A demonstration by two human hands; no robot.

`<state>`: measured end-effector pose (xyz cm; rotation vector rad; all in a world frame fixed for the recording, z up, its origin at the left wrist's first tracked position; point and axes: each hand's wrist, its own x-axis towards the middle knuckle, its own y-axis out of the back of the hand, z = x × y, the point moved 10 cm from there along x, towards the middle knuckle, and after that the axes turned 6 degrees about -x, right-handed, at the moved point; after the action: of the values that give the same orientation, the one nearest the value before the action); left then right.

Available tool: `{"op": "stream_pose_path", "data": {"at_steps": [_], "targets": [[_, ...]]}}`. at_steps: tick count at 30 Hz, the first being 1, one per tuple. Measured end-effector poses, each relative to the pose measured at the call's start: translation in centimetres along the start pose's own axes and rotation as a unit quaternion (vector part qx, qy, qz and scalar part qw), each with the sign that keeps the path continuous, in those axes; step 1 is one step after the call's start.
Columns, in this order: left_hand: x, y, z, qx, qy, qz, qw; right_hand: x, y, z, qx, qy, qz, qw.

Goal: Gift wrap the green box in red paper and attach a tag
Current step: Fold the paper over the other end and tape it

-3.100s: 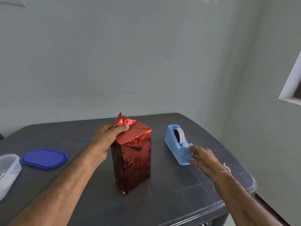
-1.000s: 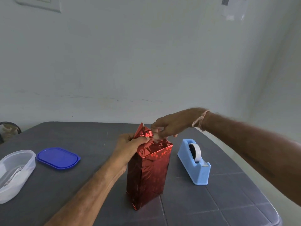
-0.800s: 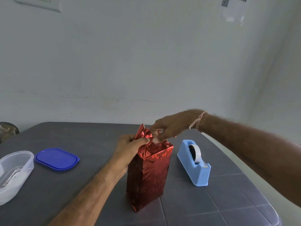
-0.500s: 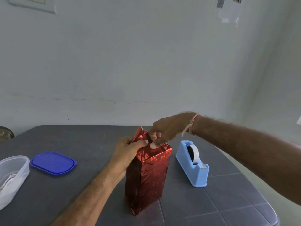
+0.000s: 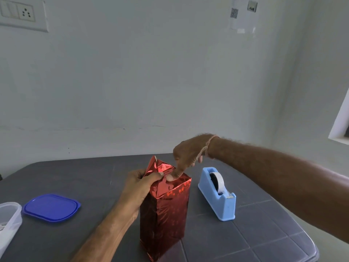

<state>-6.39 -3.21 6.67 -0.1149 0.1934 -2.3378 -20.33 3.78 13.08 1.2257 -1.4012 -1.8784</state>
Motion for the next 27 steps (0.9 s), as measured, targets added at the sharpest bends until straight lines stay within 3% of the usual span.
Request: {"op": "stream_pose_path", "data": {"at_steps": [4,11,22,27], "targets": [[0.3,0.3,0.0,-0.004,-0.002,0.008,1.000,1.3,-2.0,-0.3,0.111,0.029,-0.033,0.993],[0.6,0.4,-0.4,-0.008,0.006,0.012,1.000,1.4,-2.8,2.7,0.288,0.035,0.037,0.956],[1.0,0.5,-1.0,0.002,-0.001,0.019,1.000,1.5,-4.9,1.9,0.327,0.018,0.052,0.943],[1.1,0.6,-1.0,0.021,0.000,0.024,0.999,1.4,-5.4,2.4,0.407,0.032,0.068,0.910]]}}
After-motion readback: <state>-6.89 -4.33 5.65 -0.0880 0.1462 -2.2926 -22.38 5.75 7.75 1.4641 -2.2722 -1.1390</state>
